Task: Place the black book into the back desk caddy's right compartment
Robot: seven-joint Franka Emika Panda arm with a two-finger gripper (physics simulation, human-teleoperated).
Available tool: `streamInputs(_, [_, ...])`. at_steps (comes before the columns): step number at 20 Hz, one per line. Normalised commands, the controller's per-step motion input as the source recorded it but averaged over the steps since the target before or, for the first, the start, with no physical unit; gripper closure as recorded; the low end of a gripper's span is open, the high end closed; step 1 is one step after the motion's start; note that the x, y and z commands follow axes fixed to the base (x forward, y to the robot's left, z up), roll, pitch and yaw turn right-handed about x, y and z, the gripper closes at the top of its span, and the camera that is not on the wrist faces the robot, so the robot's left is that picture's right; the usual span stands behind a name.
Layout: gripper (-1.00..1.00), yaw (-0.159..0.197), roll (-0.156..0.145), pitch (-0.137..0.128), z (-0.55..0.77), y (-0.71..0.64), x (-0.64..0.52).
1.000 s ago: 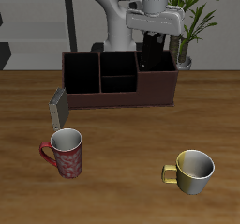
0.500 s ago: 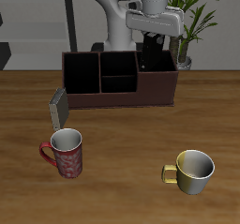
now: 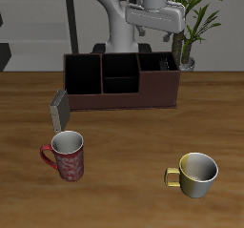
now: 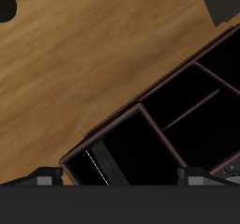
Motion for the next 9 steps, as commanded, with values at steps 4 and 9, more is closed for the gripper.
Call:
streamInputs(4, [-1.00, 0.011, -0.019, -0.033, 0.16, -0.08, -0.01])
streamInputs(9, [-1.00, 0.030, -0.042, -0.051, 0.24, -0.25, -0.03])
